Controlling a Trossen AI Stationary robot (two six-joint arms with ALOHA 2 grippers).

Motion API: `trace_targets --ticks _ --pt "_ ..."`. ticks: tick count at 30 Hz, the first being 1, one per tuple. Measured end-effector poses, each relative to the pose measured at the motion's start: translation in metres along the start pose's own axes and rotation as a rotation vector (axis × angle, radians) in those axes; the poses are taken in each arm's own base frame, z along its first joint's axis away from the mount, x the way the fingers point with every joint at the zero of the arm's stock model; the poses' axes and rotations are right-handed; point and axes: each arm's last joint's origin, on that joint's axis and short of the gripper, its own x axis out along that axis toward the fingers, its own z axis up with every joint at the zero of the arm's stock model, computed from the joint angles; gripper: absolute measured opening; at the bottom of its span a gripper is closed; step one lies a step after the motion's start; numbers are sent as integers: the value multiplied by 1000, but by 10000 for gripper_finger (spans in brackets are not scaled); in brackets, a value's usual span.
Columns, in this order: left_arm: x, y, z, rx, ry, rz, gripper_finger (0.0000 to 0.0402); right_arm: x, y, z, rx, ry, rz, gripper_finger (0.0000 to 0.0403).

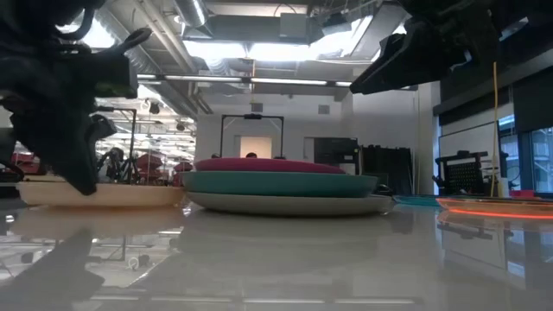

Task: Stack plastic plates
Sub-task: Stack the light orange plate on top of the pink plate

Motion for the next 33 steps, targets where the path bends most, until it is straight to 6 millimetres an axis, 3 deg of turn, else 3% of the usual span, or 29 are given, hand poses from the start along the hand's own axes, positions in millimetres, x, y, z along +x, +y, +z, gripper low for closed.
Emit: trace_targets --ticks 10,18,26,33 --pt "-30 -7 28 11 10 163 4 0 0 0 0 -1 0 207" --pt "-51 -14 56 17 -180 293 10 0 0 0 1 -2 0 207" --pt "-47 -32 81 259 -464 136 10 0 0 0 1 -2 0 207" --pt "-32 -18 86 313 -564 60 11 0 0 0 1 -2 0 207"
